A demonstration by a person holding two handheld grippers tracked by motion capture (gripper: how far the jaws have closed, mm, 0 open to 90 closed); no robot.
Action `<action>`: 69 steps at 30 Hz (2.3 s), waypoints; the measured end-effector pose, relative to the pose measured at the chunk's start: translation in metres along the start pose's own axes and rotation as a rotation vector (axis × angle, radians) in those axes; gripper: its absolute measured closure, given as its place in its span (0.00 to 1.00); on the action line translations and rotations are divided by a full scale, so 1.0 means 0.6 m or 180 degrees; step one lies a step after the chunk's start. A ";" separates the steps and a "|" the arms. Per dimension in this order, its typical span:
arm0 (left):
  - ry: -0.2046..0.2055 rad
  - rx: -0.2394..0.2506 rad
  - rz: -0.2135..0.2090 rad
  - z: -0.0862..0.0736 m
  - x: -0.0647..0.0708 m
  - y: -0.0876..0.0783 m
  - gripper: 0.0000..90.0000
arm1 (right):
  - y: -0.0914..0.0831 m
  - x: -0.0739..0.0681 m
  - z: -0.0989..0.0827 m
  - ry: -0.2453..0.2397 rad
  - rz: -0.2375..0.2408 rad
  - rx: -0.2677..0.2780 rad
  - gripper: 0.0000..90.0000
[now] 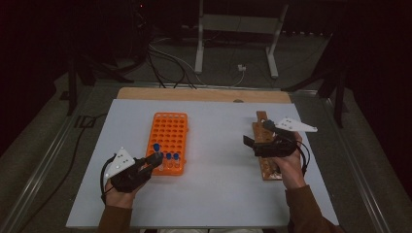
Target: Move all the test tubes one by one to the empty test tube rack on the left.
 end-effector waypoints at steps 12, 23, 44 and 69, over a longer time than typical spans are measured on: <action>-0.0063 -0.0115 0.0274 -0.024 -0.021 0.011 0.87 | -0.002 -0.001 0.001 -0.0008 0.0027 0.0018 0.00; -0.0034 -0.0282 0.0328 -0.040 -0.027 0.028 0.87 | 0.000 -0.002 0.000 -0.0029 0.0039 0.0002 0.00; 0.0004 -0.0557 0.0295 -0.059 -0.026 0.041 0.87 | -0.001 -0.004 0.000 -0.0046 0.0055 -0.0011 0.00; 0.0085 -0.0787 0.0274 -0.065 -0.018 0.044 0.87 | 0.002 -0.005 -0.003 -0.0075 0.0083 -0.0040 0.00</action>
Point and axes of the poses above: each handheld gripper's, and its own axes: y roughly forward along the jaws, z roughly out of its top, x roughly to its right, the point moved 3 cm from there along y, roughly forward along the jaws, and after that the axes turned 13 degrees about y, right-handed, at the moved point
